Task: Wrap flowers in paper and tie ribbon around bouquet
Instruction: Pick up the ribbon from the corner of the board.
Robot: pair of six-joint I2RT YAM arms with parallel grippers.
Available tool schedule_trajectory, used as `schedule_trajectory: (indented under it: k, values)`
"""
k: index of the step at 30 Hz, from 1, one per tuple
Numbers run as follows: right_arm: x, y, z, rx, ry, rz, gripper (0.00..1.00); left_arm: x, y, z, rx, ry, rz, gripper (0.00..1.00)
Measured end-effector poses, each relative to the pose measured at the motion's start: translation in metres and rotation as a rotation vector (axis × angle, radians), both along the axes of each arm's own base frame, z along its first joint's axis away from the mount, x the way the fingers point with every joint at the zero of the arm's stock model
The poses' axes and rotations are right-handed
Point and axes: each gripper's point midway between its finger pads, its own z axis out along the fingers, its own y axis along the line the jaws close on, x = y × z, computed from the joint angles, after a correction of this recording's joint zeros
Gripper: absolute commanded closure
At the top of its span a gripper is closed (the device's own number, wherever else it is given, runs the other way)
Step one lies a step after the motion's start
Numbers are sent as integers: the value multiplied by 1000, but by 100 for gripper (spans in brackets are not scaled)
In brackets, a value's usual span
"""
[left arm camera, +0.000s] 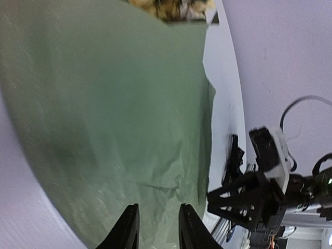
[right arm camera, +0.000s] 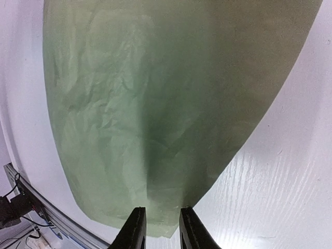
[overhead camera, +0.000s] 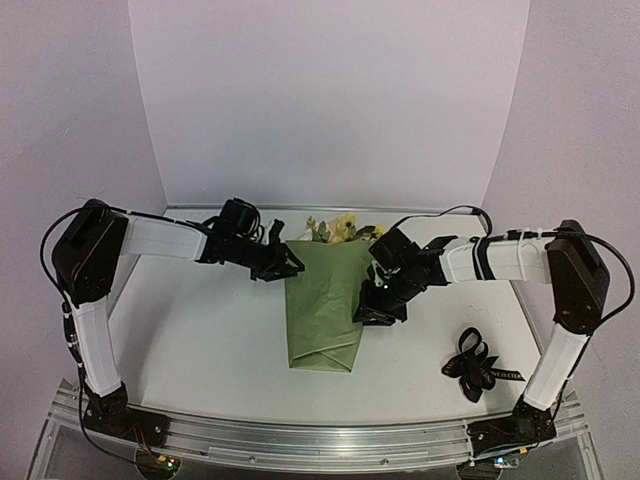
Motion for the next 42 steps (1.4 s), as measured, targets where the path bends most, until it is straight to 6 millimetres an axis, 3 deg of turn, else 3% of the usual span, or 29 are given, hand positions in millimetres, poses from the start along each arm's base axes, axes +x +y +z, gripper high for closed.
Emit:
schedule_trajectory:
  k: [5, 9, 13, 17, 23, 32, 37, 42]
  values:
    - [0, -9, -23, -54, 45, -13, 71, -58, -43, -10, 21, 20, -139, 79]
    - [4, -18, -30, -74, 61, -27, 71, -83, -53, -19, 57, 42, -188, 80]
    - [13, -25, -30, -74, 61, -48, 70, -94, -48, -34, 114, 62, -194, 79]
    - [19, -25, -29, -69, 59, -54, 70, -107, -22, -52, 210, 95, -164, 81]
    - [19, -23, -27, -60, 59, -50, 69, -124, 0, -45, 252, 80, -168, 86]
    - [18, -23, -27, -62, 65, -46, 69, -167, -13, -72, 284, 141, -285, 89]
    - [17, -24, -27, -64, 67, -46, 68, -176, -17, -100, 295, 200, -315, 88]
    - [16, -25, -28, -70, 67, -40, 67, -176, -20, -98, 282, 194, -320, 85]
